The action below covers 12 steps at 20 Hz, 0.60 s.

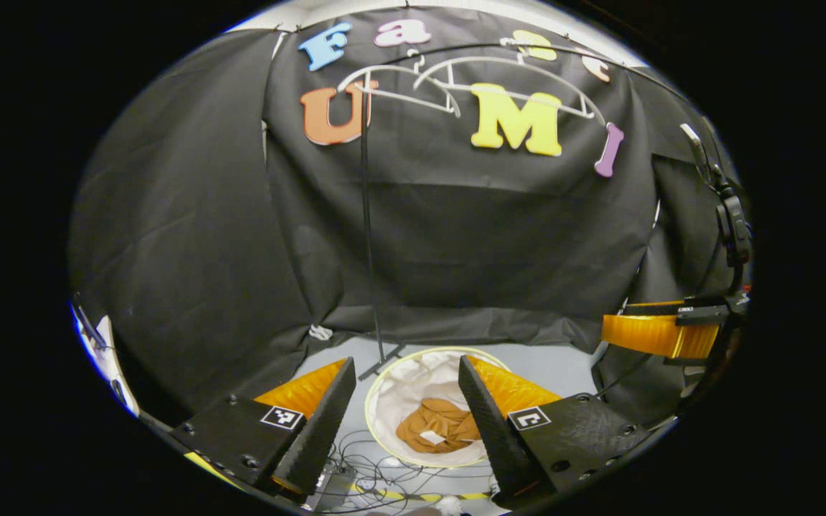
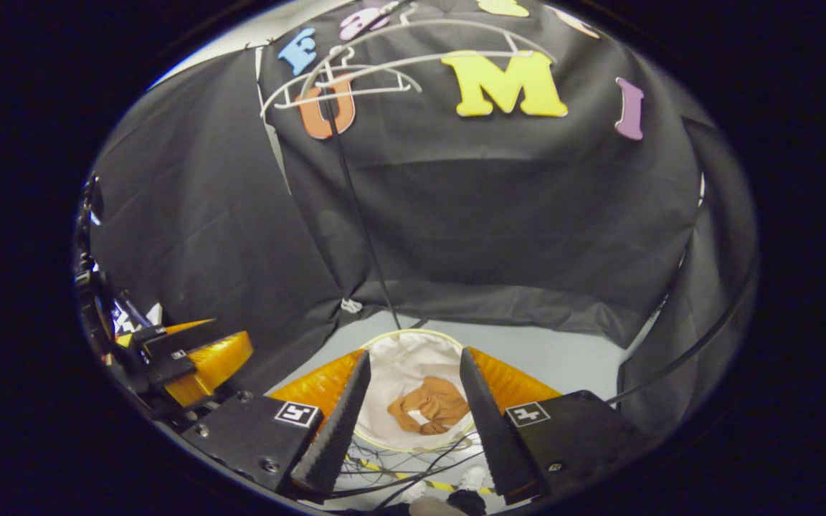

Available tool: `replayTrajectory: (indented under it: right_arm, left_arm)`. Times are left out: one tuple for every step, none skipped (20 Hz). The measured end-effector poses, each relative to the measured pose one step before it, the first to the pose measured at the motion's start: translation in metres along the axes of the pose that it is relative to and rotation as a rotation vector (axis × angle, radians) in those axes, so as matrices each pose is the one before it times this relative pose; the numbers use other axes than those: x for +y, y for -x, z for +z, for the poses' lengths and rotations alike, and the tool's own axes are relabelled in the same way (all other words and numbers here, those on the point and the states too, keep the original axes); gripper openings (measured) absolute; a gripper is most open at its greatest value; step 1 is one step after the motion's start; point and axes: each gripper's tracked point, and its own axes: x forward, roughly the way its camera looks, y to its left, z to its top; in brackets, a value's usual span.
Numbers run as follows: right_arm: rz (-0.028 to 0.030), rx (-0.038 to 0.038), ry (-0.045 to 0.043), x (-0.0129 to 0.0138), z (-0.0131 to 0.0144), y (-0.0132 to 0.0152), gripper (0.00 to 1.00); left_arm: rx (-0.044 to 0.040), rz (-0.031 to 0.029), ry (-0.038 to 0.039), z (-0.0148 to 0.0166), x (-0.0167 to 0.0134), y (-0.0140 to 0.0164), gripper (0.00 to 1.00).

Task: Grasp the clothes on the hanger with both hands and then place them into the laundry hamper below.

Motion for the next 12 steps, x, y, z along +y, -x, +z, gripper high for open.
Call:
replayTrajectory:
  right_arm:
    - [0.00299, -0.03827, 0.00417, 0.00318, 0.01171, 0.01163, 0.81]
    - [-0.00186, -0.03812, 0.00948, 0.00079, 0.01387, 0.01690, 0.81]
    - [-0.00038, -0.04531, 0.00860, 0.00302, 0.01681, 0.01710, 0.83]
    - [-0.00361, -0.03915, 0.00726, 0.00344, 0.01514, 0.01618, 0.81]
    - [-0.00412, -0.03793, 0.00226, 0.00219, 0.01452, 0.01839, 0.83]
    - [-0.00160, -0.03670, -0.00351, -0.00185, 0.00993, 0.01811, 0.94]
    - [-0.00263, -0.03240, -0.00246, 0.00322, 0.01518, 0.01454, 0.95]
    - [-0.00871, -0.03566, -0.00221, 0.00392, 0.01641, 0.01310, 0.96]
    - [-0.00843, -0.04013, 0.00227, 0.00209, 0.01877, 0.01194, 0.96]
    - [-0.00717, -0.04281, 0.00718, 0.00088, 0.01800, 0.01135, 0.97]
    - [-0.01601, -0.04251, 0.00795, -0.00256, 0.01641, 0.01000, 0.97]
    - [-0.01131, -0.03429, 0.01300, -0.00192, 0.01247, 0.00792, 0.99]
  left_arm:
    - [-0.02961, -0.00218, 0.00503, 0.01202, 0.00072, 0.01289, 0.88]
    - [-0.03546, 0.00075, 0.00112, 0.01569, 0.00269, 0.01293, 0.88]
    - [-0.03658, 0.00280, -0.00249, 0.01419, 0.00347, 0.01364, 0.88]
    - [-0.04672, 0.00277, -0.00566, 0.01835, 0.00253, 0.01091, 0.88]
    - [-0.04264, 0.00736, -0.00641, 0.01867, 0.00126, 0.01015, 0.88]
    - [-0.03490, 0.00251, -0.01024, 0.01645, 0.00193, 0.00944, 0.88]
    - [-0.02645, 0.00394, -0.00929, 0.01230, 0.00360, 0.00847, 0.88]
    - [-0.02297, 0.00087, -0.00247, 0.01445, 0.00065, 0.00479, 0.88]
    - [-0.02638, -0.00683, 0.00349, 0.01500, -0.00052, 0.00773, 0.88]
    - [-0.03931, -0.00008, -0.00016, 0.01835, 0.00068, 0.00937, 0.88]
    - [-0.03230, -0.00066, -0.01297, 0.01607, 0.00098, 0.00665, 0.89]
    - [-0.00834, 0.00295, -0.01492, 0.01053, 0.00064, 0.00654, 0.89]
